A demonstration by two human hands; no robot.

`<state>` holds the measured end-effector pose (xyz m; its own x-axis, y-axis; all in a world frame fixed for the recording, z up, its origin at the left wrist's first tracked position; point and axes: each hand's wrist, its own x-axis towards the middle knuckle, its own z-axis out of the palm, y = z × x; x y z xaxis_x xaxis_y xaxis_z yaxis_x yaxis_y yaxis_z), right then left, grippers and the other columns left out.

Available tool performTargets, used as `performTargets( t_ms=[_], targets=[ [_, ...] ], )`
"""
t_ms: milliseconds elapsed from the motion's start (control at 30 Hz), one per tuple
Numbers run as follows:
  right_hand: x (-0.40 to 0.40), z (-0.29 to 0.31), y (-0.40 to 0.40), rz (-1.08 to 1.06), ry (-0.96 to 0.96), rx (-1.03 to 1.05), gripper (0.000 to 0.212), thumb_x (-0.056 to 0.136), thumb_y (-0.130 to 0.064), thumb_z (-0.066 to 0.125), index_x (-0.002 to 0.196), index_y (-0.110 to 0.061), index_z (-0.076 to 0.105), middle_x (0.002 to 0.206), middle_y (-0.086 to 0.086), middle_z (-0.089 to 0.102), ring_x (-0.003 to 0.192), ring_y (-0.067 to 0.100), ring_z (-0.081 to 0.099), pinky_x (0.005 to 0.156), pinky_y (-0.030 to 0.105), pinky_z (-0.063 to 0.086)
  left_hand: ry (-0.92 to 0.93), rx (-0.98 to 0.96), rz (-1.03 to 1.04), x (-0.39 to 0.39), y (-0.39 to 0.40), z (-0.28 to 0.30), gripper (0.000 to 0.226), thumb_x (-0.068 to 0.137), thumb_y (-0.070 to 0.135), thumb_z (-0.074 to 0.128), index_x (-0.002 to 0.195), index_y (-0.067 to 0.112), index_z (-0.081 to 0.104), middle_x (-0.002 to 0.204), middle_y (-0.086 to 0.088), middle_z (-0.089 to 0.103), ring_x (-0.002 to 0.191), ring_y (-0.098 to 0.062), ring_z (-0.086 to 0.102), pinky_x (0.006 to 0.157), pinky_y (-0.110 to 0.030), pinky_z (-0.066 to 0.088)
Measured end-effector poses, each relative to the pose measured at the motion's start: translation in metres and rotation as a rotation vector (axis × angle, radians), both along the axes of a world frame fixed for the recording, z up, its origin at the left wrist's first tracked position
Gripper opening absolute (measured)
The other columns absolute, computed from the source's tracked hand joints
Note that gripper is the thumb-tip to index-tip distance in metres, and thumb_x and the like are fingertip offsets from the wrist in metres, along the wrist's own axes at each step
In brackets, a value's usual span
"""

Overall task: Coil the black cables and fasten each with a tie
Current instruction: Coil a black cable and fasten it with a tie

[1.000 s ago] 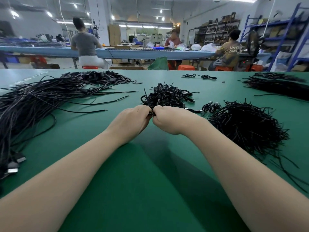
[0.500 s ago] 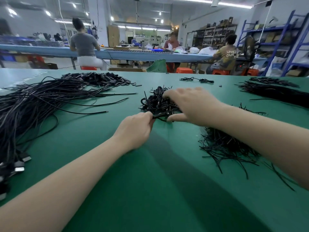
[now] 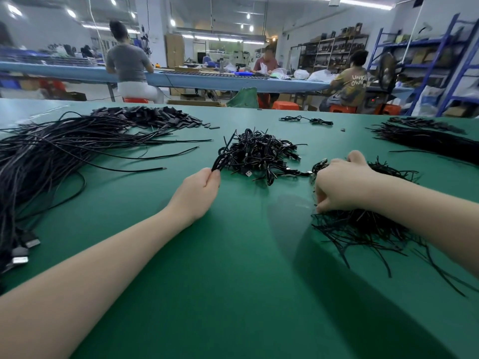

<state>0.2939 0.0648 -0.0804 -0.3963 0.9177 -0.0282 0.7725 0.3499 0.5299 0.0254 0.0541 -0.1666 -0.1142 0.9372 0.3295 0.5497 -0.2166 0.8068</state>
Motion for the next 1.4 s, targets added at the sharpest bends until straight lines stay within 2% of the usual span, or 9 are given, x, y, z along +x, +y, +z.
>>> performTargets(
  t_ms=[133, 267, 400, 600, 800, 1000, 1133, 1233, 1400],
  targets=[
    [-0.004, 0.010, -0.001, -0.051, 0.277, -0.126, 0.020, 0.080, -0.047, 0.067, 0.064, -0.037, 0.061, 0.074, -0.024, 0.061, 0.083, 0.008, 0.054, 0.076, 0.031, 0.031, -0.066, -0.039, -0.056, 0.000, 0.002, -0.001, 0.033, 0.096, 0.041, 0.037, 0.075, 0.018, 0.047, 0.064, 0.006, 0.046, 0.063, -0.019, 0.039, 0.064, -0.036, 0.034],
    [-0.022, 0.017, 0.001, 0.102, 1.005, -0.160, 0.010, 0.081, -0.035, 0.074, 0.075, -0.028, 0.071, 0.069, -0.014, 0.068, 0.058, 0.002, 0.059, 0.049, 0.009, 0.043, -0.227, -0.083, -0.065, 0.000, 0.004, 0.002, 0.028, 0.083, 0.043, 0.039, 0.072, 0.018, 0.044, 0.051, 0.015, 0.043, 0.058, -0.017, 0.031, 0.058, -0.033, 0.026],
    [-0.062, 0.009, -0.004, 0.261, 1.422, -0.100, 0.008, 0.079, -0.028, 0.078, 0.084, -0.024, 0.073, 0.075, -0.010, 0.071, 0.066, 0.001, 0.065, 0.065, 0.014, 0.053, -0.263, -0.127, -0.073, -0.001, 0.006, 0.005, 0.022, 0.075, 0.041, 0.038, 0.073, 0.019, 0.042, 0.047, 0.017, 0.041, 0.055, -0.015, 0.028, 0.054, -0.032, 0.023],
    [-0.121, 0.004, -0.006, 0.394, 1.366, -0.144, 0.005, 0.079, -0.024, 0.076, 0.078, -0.024, 0.071, 0.072, -0.011, 0.071, 0.057, -0.008, 0.060, 0.053, 0.005, 0.041, -0.274, -0.046, -0.100, -0.001, 0.010, 0.000, 0.030, 0.081, 0.050, 0.039, 0.076, 0.021, 0.045, 0.060, 0.010, 0.043, 0.059, -0.015, 0.036, 0.054, -0.031, 0.027],
    [-0.117, -0.013, 0.004, 0.384, 1.304, -0.076, 0.007, 0.080, -0.024, 0.076, 0.086, -0.020, 0.076, 0.077, -0.012, 0.070, 0.069, -0.006, 0.061, 0.065, 0.003, 0.042, -0.258, -0.088, -0.107, 0.002, 0.012, 0.001, 0.027, 0.079, 0.048, 0.039, 0.078, 0.021, 0.044, 0.065, 0.008, 0.045, 0.063, -0.017, 0.038, 0.064, -0.034, 0.032],
    [-0.115, -0.022, 0.002, 0.358, 1.404, -0.201, 0.004, 0.078, -0.022, 0.077, 0.080, -0.019, 0.075, 0.074, -0.012, 0.071, 0.067, -0.004, 0.064, 0.066, 0.010, 0.049, 0.169, -0.035, -0.042, 0.004, 0.001, 0.004, 0.035, 0.083, 0.055, 0.033, 0.097, 0.029, 0.052, 0.100, 0.000, 0.065, 0.094, -0.023, 0.060, 0.086, -0.043, 0.049],
    [-0.118, -0.025, -0.004, 0.314, 1.377, -0.218, 0.006, 0.079, -0.031, 0.075, 0.079, -0.025, 0.076, 0.074, -0.008, 0.071, 0.068, 0.006, 0.062, 0.063, 0.019, 0.049, 0.285, 0.042, 0.000, 0.006, -0.005, 0.005, 0.040, 0.101, 0.041, 0.032, 0.119, 0.013, 0.053, 0.103, -0.009, 0.066, 0.095, -0.031, 0.061, 0.082, -0.043, 0.050],
    [-0.118, -0.023, -0.006, 0.320, 1.333, -0.108, 0.005, 0.081, -0.035, 0.072, 0.079, -0.030, 0.075, 0.059, -0.011, 0.058, 0.053, 0.004, 0.047, 0.056, 0.024, 0.039, 0.360, 0.046, 0.094, 0.009, -0.007, 0.005, 0.037, 0.101, 0.043, 0.028, 0.106, 0.015, 0.052, 0.095, -0.011, 0.065, 0.088, -0.034, 0.060, 0.073, -0.041, 0.048],
    [-0.115, -0.003, -0.013, 0.416, 0.901, 0.056, 0.016, 0.083, -0.044, 0.065, 0.093, -0.035, 0.073, 0.090, -0.011, 0.062, 0.086, 0.009, 0.057, 0.076, 0.030, 0.045, 0.759, 0.080, 0.213, 0.020, -0.009, 0.001, 0.033, 0.103, 0.039, 0.025, 0.100, 0.016, 0.049, 0.097, -0.010, 0.065, 0.087, -0.034, 0.064, 0.062, -0.033, 0.040]
  ],
)
